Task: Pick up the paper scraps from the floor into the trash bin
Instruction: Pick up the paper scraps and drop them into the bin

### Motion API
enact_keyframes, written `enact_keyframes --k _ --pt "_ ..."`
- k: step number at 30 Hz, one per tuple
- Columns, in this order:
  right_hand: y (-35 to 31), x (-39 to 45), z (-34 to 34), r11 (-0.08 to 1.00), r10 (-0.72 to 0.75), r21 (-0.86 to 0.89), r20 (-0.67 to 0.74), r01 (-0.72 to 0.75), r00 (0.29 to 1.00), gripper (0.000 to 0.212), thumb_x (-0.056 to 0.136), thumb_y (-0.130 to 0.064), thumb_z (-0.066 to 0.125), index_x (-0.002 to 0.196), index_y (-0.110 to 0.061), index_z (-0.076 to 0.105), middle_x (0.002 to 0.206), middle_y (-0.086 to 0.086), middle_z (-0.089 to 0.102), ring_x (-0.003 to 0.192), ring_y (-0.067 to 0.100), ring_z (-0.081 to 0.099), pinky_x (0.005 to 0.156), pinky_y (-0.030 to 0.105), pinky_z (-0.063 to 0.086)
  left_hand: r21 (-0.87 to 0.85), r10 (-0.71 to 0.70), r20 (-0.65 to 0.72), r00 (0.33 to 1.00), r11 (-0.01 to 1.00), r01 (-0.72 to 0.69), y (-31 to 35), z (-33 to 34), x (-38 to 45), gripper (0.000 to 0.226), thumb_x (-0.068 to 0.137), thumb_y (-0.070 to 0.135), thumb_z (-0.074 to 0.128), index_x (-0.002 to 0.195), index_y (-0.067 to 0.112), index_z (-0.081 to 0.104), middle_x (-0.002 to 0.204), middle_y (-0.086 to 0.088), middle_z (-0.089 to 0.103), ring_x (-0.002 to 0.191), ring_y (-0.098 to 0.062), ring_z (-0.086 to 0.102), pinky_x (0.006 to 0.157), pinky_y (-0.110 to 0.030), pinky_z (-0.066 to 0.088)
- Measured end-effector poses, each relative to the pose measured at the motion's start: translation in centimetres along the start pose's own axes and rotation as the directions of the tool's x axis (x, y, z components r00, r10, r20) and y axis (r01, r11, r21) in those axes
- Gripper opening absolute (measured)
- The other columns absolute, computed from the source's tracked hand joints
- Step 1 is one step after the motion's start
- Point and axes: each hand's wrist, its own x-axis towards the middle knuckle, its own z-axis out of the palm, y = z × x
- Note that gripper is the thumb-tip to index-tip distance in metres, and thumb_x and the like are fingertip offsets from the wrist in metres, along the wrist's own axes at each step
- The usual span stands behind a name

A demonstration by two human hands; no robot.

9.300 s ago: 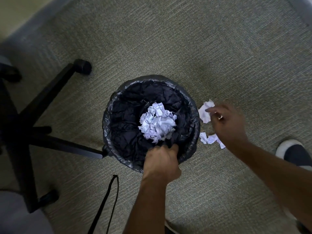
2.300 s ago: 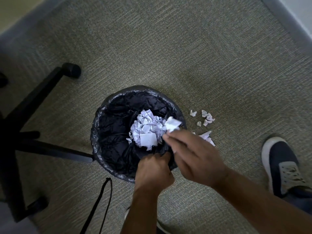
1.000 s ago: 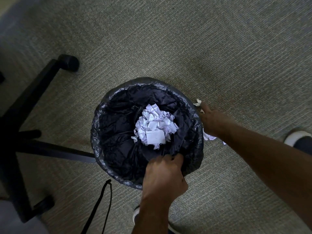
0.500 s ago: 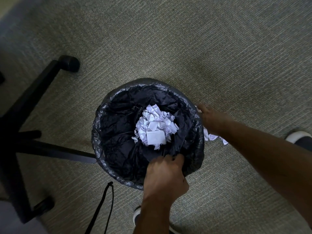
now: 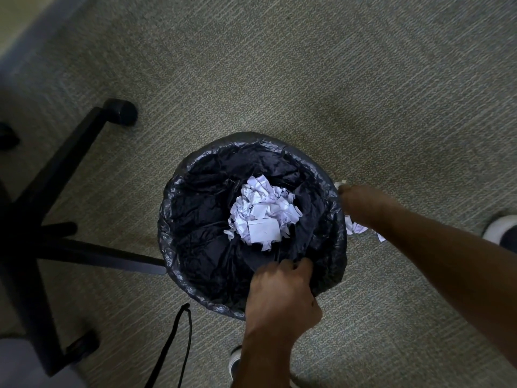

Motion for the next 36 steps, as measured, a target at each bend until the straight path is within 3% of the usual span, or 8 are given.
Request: enact_keyframes --k 4,6,9,21,23,27,31,36 --pt "-0.5 -1.0 -1.0 0.984 0.049 0.177 -0.119 -0.028 0.992 0.035 0.095 -0.018 0.057 0.128 -0.014 0.047 0.102 0.008 0.066 0.079 0.027 0.071 0.064 0.042 0.060 0.004 -0.006 0.001 1.000 1.000 0.006 0.0 -0.1 0.0 0.030 0.046 0.023 0.058 0.076 0.021 0.057 0.056 0.002 0.050 0.050 -0.023 0.052 0.048 -0.030 0.042" --pt "-0.5 -1.1 -0.8 0.987 0.055 0.160 -0.254 -0.014 0.966 0.053 0.094 -0.022 0.061 0.139 -0.023 0.034 0.109 0.008 0.061 0.084 0.028 0.068 0.064 0.039 0.057 0.003 -0.005 -0.003 1.000 1.000 0.005 0.1 0.0 0.0 0.029 0.046 0.023 0.057 0.075 0.021 0.056 0.057 0.001 0.050 0.050 -0.024 0.052 0.047 -0.031 0.043" --pt "-0.4 -0.5 -0.6 0.980 0.093 0.194 -0.252 -0.044 0.963 0.075 0.095 -0.022 0.062 0.152 -0.031 0.013 0.116 0.011 0.055 0.089 0.031 0.067 0.067 0.041 0.057 0.008 0.002 -0.006 1.000 1.000 -0.002 0.0 0.2 -0.1 0.029 0.046 0.024 0.057 0.075 0.021 0.056 0.057 0.001 0.050 0.050 -0.023 0.051 0.046 -0.032 0.043" --pt "-0.9 -0.8 -1.2 0.975 0.156 0.192 -0.234 -0.111 0.960 0.022 0.100 -0.018 0.051 0.121 -0.014 0.056 0.115 0.010 0.060 0.094 0.029 0.067 0.069 0.035 0.053 0.053 0.037 -0.035 0.999 0.998 -0.035 0.0 0.9 -0.2 0.033 0.042 0.028 0.060 0.073 0.023 0.054 0.058 0.003 0.050 0.050 -0.022 0.050 0.045 -0.031 0.040" --pt "-1.3 -2.1 -1.3 0.903 0.264 0.416 -0.350 -0.103 0.899 0.018 0.100 -0.020 0.052 0.113 -0.013 0.061 0.108 0.007 0.060 0.089 0.027 0.064 0.067 0.033 0.048 0.054 0.030 -0.040 0.999 0.998 -0.028 -0.1 0.8 -0.1 0.032 0.044 0.026 0.059 0.075 0.022 0.054 0.059 0.002 0.051 0.050 -0.022 0.051 0.045 -0.031 0.041" --pt "-2.9 -6.7 -2.8 0.544 0.550 0.832 -0.450 0.108 0.703 0.013 0.096 -0.022 0.059 0.089 -0.022 0.069 0.095 -0.009 0.065 0.082 0.009 0.059 0.069 0.018 0.043 0.055 0.004 -0.016 1.000 0.998 -0.004 -0.2 0.0 0.3 0.029 0.047 0.024 0.057 0.076 0.021 0.055 0.059 0.000 0.053 0.051 -0.027 0.055 0.047 -0.031 0.043" --pt "-4.5 -11.1 -6.4 0.102 0.817 0.958 -0.235 0.269 0.527 0.011 0.093 -0.030 0.069 0.102 -0.022 0.071 0.090 -0.008 0.071 0.078 0.003 0.066 0.078 0.033 0.057 0.059 -0.023 0.035 0.999 0.998 0.021 0.1 -0.7 0.2 0.031 0.052 0.024 0.058 0.083 0.021 0.056 0.064 0.000 0.057 0.058 -0.028 0.059 0.052 -0.030 0.044" --pt "-7.5 -15.4 -11.5 0.267 0.673 0.838 -0.516 0.476 0.531 0.017 0.094 -0.021 0.071 0.109 -0.013 0.071 0.104 -0.002 0.071 0.093 0.005 0.069 0.081 0.020 0.056 0.064 -0.042 0.041 0.998 0.997 0.039 0.7 -1.6 -0.1 0.040 0.069 0.022 0.054 0.109 0.024 0.054 0.092 -0.003 0.063 0.085 -0.029 0.062 0.072 -0.033 0.047"
